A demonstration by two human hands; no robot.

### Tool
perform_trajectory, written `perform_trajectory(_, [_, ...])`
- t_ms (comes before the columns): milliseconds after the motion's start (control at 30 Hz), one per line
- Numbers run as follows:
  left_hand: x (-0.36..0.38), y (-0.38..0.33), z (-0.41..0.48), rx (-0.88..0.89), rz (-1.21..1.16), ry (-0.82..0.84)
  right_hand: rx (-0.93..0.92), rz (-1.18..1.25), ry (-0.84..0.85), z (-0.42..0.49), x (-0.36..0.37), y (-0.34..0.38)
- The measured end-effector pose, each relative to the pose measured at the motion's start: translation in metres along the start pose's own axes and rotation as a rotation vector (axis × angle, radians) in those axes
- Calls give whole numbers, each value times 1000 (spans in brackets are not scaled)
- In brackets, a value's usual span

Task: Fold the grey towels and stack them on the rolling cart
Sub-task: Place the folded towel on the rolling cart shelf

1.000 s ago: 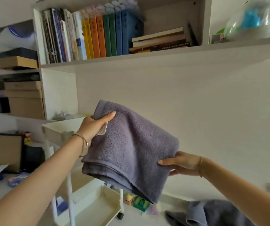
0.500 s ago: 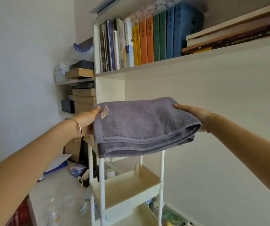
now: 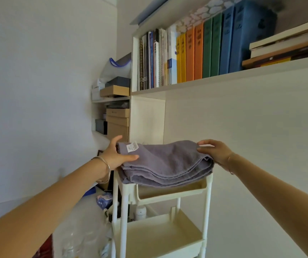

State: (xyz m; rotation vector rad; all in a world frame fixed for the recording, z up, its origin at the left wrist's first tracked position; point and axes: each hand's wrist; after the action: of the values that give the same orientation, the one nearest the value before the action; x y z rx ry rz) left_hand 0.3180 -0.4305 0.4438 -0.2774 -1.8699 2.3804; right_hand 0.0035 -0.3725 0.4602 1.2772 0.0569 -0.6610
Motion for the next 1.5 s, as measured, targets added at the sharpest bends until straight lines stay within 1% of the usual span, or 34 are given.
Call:
perform_trajectory(67, [1, 6, -1, 92, 129, 11, -16, -29, 3, 0, 9, -12])
perform_trajectory(133, [3, 7, 0, 172, 187, 25, -31, -59, -15, 1, 17, -17])
perform_trajectory(233, [6, 4, -2, 248, 304, 51, -112, -227, -35, 8, 26, -17])
perform_trajectory(300, [6, 4, -3, 222, 382, 65, -155, -363, -11, 12, 32, -18])
perform_trajectory(367, [5, 5, -6, 139, 464, 98, -172, -451, -1, 14, 35, -21])
perform_trajectory(400, [4, 6, -6, 90, 541, 109, -183, -485, -10, 14, 35, -20])
perform_trajectory(467, [4, 8, -7, 26, 750, 121, -189, -464, -70, 15, 30, -18])
perform_trajectory(533, [6, 6, -8, 2, 885, 126, -185, -391, -100, 17, 22, -16])
perform_trajectory(567, [8, 3, -10, -7, 930, 135, -188, -419, -79, 17, 19, -17])
perform_trajectory(667, [16, -3, -15, -48, 1065, 157, -165, -618, 23, 17, 15, -23])
perform_trajectory(733, [19, -1, -11, -21, 1228, 77, -193, -737, -4, 14, 16, -20])
perform_trajectory(800, [24, 1, -6, 61, 1338, -20, -330, -898, -21, 9, 20, -11])
perform_trajectory(833, [30, 1, -5, 126, 1330, -26, -401, -954, 23, 5, 24, -6])
perform_trajectory(867, [36, 0, -7, 192, 1306, 12, -443, -981, 96, 2, 29, -1])
perform_trajectory(900, [44, -2, -10, 246, 1279, 80, -435, -993, 178, -2, 33, 2])
perform_trajectory(933, [52, -1, -14, 257, 1259, 156, -400, -1002, 247, -5, 37, 2])
perform_trajectory(967, [58, 0, -18, 227, 1261, 218, -367, -1018, 290, -6, 41, 1])
perform_trajectory(1033, [61, 6, -20, 125, 1282, 289, -321, -1065, 323, -10, 46, -5])
perform_trajectory(1167, [54, 12, -18, 15, 1191, 358, -264, -1197, 322, -20, 51, -18])
perform_trajectory(1300, [56, 10, -16, -7, 1236, 363, -287, -1279, 285, -18, 52, -20])
perform_trajectory(1367, [58, 11, -18, 32, 1204, 340, -326, -1259, 237, -22, 50, -24])
perform_trajectory(1500, [53, 11, -30, 198, 1075, 199, -387, -1044, 53, -47, 34, -34])
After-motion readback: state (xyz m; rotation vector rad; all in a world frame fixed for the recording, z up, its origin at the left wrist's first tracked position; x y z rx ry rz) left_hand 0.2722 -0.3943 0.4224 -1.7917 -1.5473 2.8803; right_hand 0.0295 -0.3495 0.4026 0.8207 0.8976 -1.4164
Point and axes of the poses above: each hand's wrist, its own z-axis towards the middle knuckle, its own x-axis out of the palm, y = z × x, and after that the axes turned 8 degrees about -z, right-handed
